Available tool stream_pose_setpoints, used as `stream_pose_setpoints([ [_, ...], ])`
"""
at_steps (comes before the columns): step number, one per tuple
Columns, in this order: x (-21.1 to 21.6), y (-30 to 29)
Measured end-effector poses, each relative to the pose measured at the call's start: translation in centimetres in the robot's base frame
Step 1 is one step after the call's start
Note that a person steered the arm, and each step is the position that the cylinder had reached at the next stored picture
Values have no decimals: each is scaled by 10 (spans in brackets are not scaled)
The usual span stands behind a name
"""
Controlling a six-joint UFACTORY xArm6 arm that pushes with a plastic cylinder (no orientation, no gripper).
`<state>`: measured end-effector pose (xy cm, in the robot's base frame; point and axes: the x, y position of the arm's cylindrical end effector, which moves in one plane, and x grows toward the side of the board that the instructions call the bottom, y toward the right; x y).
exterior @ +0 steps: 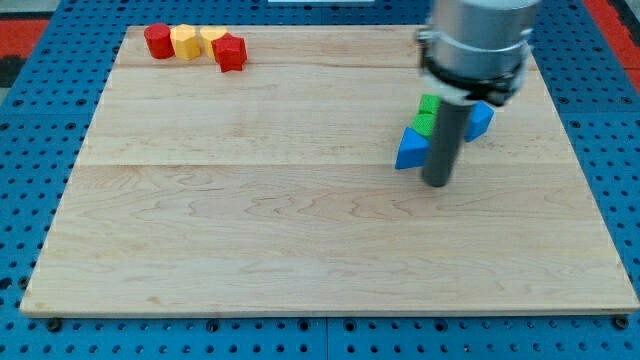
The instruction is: Move your arm towards the blue triangle
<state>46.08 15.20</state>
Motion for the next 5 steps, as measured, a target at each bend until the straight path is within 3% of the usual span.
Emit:
stream_pose_setpoints([
  [1, -15, 43],
  [2, -4, 73],
  [4, 13, -6],
  [5, 13, -6],
])
